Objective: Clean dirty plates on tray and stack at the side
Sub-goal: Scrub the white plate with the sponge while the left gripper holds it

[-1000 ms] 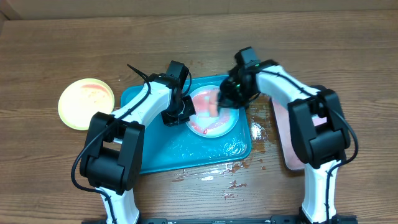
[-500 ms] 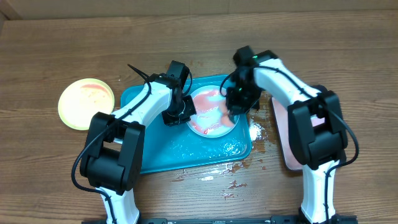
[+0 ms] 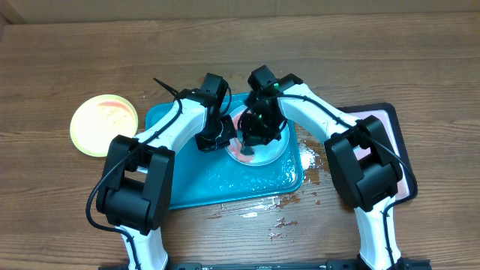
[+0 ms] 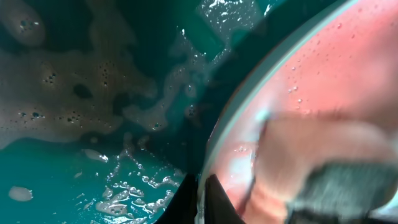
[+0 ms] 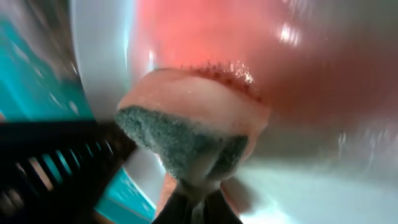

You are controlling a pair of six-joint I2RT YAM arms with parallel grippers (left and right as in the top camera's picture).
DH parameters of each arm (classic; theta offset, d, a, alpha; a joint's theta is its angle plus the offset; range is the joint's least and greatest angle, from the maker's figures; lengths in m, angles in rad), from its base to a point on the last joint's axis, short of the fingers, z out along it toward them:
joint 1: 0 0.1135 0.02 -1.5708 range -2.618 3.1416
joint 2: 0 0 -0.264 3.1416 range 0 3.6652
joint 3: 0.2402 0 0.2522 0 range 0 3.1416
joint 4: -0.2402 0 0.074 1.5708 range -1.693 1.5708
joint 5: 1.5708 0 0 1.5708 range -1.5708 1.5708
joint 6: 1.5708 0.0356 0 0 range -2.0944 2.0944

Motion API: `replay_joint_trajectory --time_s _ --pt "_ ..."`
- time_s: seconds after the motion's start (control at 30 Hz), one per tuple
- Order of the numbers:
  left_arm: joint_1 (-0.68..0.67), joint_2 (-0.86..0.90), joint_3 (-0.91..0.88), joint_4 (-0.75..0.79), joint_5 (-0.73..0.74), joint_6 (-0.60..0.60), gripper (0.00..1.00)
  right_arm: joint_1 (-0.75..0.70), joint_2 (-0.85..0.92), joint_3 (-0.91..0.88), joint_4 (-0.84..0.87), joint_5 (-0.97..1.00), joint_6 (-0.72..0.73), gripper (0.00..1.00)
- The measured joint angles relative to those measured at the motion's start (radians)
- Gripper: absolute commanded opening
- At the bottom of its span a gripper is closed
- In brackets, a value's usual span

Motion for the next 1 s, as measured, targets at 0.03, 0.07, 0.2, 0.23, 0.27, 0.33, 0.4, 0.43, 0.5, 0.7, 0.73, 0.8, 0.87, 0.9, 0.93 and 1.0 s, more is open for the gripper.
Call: replay_joint_trajectory --time_s 0.03,0.07,0.2,0.23,0.27,0.33,0.4,0.43,0.5,0.7,0.73,0.8,0.87,0.9,0.93,1.0 --pt "0.000 0.000 0.000 0.000 0.000 0.000 0.05 -0.006 0.003 0.000 0.026 -0.006 0.025 0.04" --pt "0.000 0.000 0.000 0.001 0.000 0.000 0.04 -0.011 0.005 -0.001 0.045 -0.008 0.046 0.04" --pt "0.000 0.000 0.000 0.000 0.000 0.000 0.04 -0.041 0.006 -0.001 0.087 0.014 0.122 0.04" --pt "0.000 0.000 0.000 0.000 0.000 0.000 0.04 -0.063 0.006 -0.001 0.089 0.041 0.153 0.04" --pt "0.000 0.000 0.000 0.000 0.000 0.000 0.04 -0.075 0.006 -0.001 0.088 0.061 0.166 0.04" --pt "0.000 0.000 0.000 0.000 0.000 0.000 0.04 -0.101 0.005 -0.001 0.082 0.098 0.183 0.04" --pt "0.000 0.000 0.000 0.000 0.000 0.000 0.04 -0.126 0.005 0.000 0.049 0.137 0.196 0.04" --pt "0.000 0.000 0.000 0.000 0.000 0.000 0.04 -0.135 0.005 0.002 0.037 0.150 0.200 0.04" --pt "0.000 0.000 0.000 0.000 0.000 0.000 0.05 -0.151 0.005 0.007 -0.005 0.173 0.196 0.04" --pt "0.000 0.000 0.000 0.002 0.001 0.000 0.04 -0.159 0.001 0.018 -0.149 0.225 0.113 0.04" --pt "0.000 0.000 0.000 0.002 0.000 0.000 0.05 -0.156 0.001 0.018 -0.169 0.227 0.089 0.04" --pt "0.000 0.000 0.000 0.002 0.000 0.000 0.04 -0.146 0.001 0.018 -0.198 0.221 0.042 0.04" --pt "0.000 0.000 0.000 0.002 0.001 0.000 0.05 -0.122 0.001 0.018 -0.212 0.209 0.003 0.04" --pt "0.000 0.000 0.000 0.002 0.001 0.000 0.04 -0.108 0.001 0.016 -0.210 0.197 -0.010 0.04" --pt "0.000 0.000 0.000 0.002 0.001 0.000 0.04 -0.090 0.001 0.015 -0.203 0.180 -0.020 0.04" --pt "0.000 0.000 0.000 0.002 0.001 0.000 0.04 -0.049 0.001 0.012 -0.177 0.142 -0.030 0.04"
